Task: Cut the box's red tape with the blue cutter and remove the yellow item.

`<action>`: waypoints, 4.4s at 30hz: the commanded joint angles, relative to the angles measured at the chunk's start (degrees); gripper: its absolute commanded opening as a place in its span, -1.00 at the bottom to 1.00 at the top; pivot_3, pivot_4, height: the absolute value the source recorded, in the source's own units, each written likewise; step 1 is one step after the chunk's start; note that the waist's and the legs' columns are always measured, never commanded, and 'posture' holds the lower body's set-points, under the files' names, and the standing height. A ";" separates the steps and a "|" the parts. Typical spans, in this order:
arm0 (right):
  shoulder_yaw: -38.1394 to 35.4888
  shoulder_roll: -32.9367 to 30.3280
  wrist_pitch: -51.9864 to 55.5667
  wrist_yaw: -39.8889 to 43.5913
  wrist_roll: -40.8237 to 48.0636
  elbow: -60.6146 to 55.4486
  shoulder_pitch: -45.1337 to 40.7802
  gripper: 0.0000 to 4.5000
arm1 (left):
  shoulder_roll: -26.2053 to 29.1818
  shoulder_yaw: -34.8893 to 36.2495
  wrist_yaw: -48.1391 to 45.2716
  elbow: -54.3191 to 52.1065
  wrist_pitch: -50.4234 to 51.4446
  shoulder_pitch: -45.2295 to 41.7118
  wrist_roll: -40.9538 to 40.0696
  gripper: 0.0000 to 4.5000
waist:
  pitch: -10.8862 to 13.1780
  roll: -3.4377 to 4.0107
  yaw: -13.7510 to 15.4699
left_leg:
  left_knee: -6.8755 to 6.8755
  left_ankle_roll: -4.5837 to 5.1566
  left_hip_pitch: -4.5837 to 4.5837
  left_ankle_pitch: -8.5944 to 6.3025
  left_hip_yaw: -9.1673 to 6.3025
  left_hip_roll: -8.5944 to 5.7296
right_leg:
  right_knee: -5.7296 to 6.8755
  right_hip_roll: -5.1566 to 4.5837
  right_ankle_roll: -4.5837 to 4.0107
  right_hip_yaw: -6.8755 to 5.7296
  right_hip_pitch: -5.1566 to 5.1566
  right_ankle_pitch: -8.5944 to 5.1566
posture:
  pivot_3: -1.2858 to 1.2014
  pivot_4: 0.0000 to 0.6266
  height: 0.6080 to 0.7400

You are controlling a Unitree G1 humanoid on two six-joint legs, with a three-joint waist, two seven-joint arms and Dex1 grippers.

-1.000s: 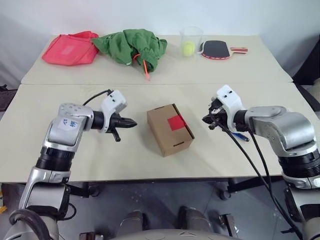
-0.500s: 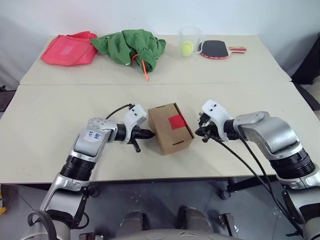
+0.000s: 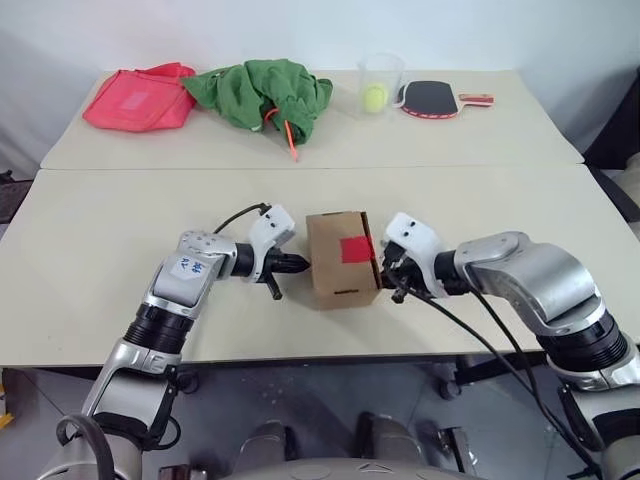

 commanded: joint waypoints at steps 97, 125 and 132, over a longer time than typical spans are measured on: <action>-7.43 -4.33 17.28 -53.49 42.70 5.08 1.78 0.98 | -4.22 -6.63 -28.02 35.57 -40.72 -22.06 9.79 -1.00 | -0.10 -0.15 -0.11 | 0.01 0.02 -0.03 0.00 0.09 0.05 | 0.11 0.01 -0.01 0.12 -0.12 0.00 | 0.03 -0.52 1.00; -30.37 6.20 16.70 -56.77 58.44 16.84 8.78 0.98 | 1.55 -5.54 -27.65 18.93 -30.03 -11.69 8.50 -1.00 | -0.14 -0.14 -0.28 | -0.02 0.02 0.10 0.01 0.16 0.08 | 0.15 0.02 -0.02 0.18 -0.09 0.00 | 0.03 -0.52 1.00; -33.53 10.04 13.24 -56.24 62.60 22.64 8.89 0.98 | 2.77 -5.66 -27.38 14.20 -26.85 -9.21 7.84 -1.00 | -0.18 -0.14 -0.94 | -0.24 0.03 0.99 -0.02 -0.03 0.19 | -0.01 0.06 -0.08 0.36 0.64 -0.03 | 0.03 -0.52 1.00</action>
